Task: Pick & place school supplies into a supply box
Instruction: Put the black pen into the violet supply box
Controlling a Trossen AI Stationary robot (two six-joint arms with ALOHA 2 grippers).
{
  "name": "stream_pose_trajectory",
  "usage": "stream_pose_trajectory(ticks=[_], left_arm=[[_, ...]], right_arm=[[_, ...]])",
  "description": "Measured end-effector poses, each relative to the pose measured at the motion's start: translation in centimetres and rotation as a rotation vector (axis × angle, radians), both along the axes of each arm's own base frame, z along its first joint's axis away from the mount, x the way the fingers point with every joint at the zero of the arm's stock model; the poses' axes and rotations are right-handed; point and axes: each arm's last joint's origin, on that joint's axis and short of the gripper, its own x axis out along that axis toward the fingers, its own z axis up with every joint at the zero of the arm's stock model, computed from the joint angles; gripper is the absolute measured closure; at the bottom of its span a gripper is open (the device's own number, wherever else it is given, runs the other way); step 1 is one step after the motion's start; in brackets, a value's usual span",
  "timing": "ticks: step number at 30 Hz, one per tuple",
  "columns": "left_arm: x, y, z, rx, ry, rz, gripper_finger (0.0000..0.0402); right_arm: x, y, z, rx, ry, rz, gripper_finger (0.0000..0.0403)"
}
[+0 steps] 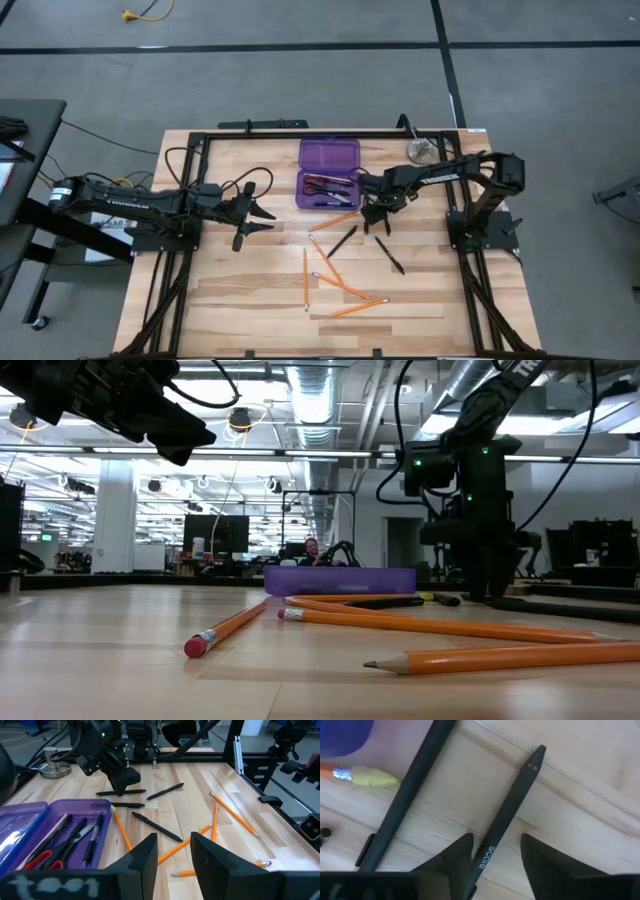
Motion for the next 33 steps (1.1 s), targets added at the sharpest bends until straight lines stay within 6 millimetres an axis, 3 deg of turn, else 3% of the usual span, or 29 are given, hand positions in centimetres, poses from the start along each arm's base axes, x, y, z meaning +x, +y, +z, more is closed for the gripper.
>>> stream_pose_trajectory(ticks=[11, 21, 33], left_arm=[[0.0, 0.0, 0.0, 0.0, 0.0, 0.0, 0.0297], [0.0, 0.0, -0.1, 0.0, 0.011, 0.0, 0.0297], [0.0, 0.0, -0.1, -0.001, 0.015, 0.0, 0.0297]], right_arm=[[-0.5, -0.7, 1.0, -0.015, -0.049, -0.076, 0.039], [-0.7, -0.7, 1.8, -0.041, -0.074, -0.094, 0.0396], [0.3, -2.1, 9.5, -0.198, -0.229, -0.03, 0.04]])
